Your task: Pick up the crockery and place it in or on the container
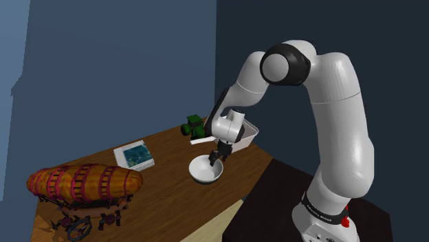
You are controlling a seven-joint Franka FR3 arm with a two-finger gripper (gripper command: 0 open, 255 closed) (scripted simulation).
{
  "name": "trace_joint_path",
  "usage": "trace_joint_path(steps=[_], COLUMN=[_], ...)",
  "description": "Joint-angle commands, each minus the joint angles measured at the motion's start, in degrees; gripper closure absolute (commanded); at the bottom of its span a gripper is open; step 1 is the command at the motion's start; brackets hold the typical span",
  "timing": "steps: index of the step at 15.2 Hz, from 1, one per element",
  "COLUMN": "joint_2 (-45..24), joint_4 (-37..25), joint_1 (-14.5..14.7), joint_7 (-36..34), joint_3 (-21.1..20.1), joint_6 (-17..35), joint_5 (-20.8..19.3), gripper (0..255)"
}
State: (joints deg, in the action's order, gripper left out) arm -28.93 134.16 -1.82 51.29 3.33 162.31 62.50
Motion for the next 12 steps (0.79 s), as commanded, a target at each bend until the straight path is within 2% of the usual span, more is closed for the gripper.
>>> trace_joint_path(steps=[1, 6, 7, 12], joint_2=[-0.4, -0.4, -0.4, -0.4], joint_4=[-0.2, -0.2, -0.2, -0.2], joint_1=[-0.2, -0.2, -0.2, -0.2], joint_7=[0.5, 0.5, 0.5, 0.5], joint_3=[-0.3, -0.3, -0.3, -0.3], joint_6=[0.2, 0.2, 0.2, 0.2], joint_5=[0.5, 0.5, 0.5, 0.5], gripper=[0, 0, 255, 255])
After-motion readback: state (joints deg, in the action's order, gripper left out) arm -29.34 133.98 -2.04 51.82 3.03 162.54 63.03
